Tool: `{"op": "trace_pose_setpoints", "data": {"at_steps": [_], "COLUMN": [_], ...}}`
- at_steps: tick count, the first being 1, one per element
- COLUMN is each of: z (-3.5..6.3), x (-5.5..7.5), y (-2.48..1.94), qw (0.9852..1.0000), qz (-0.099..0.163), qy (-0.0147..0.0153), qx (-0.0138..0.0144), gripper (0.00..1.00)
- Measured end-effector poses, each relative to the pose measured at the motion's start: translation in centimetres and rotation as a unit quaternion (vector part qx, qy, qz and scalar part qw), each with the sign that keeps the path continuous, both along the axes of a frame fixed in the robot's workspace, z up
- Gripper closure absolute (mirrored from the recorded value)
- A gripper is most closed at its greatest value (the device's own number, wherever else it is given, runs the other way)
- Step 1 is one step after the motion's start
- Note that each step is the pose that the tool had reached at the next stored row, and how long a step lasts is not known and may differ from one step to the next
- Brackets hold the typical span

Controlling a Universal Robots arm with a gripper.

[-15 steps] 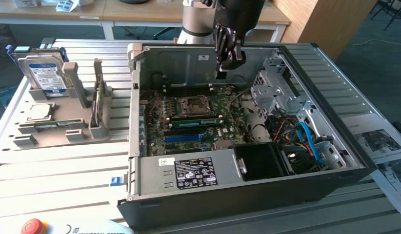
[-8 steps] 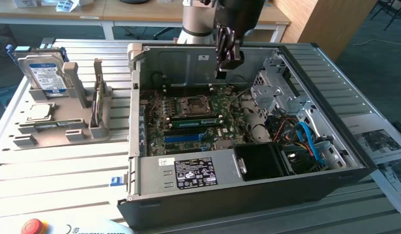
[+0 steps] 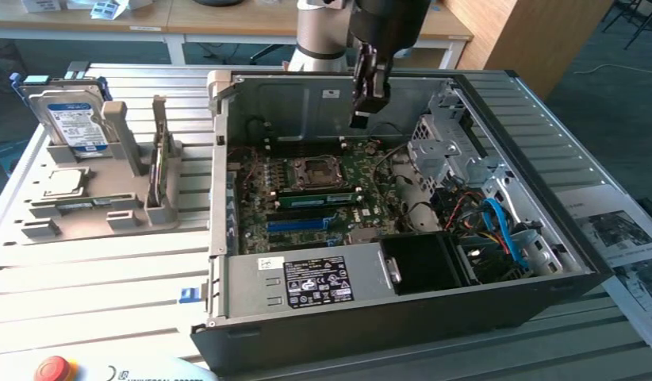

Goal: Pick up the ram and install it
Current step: 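Press down the ram until it locks into place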

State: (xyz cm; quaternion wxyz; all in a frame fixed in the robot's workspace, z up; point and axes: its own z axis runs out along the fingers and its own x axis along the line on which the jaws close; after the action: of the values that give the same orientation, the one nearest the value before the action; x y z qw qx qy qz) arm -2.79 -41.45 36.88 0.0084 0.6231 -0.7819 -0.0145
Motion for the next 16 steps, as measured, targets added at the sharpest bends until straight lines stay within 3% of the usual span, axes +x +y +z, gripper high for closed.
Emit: {"op": "trace_pose_setpoints", "data": {"at_steps": [4,8,11,16], "z": [0.00,0.00,0.00,0.00], "x": [0.00,0.00,0.00,0.00], "y": [0.00,0.00,0.00,0.00], "qw": [0.9994,0.9974,0.9951,0.9895], "qz": [-0.036,-0.072,-0.099,-0.144], "qy": [0.0000,0.0000,0.0000,0.0000], "qx": [0.0000,-0.0001,0.0000,0.0000], "gripper": [0.89,0.89,0.89,0.89]}}
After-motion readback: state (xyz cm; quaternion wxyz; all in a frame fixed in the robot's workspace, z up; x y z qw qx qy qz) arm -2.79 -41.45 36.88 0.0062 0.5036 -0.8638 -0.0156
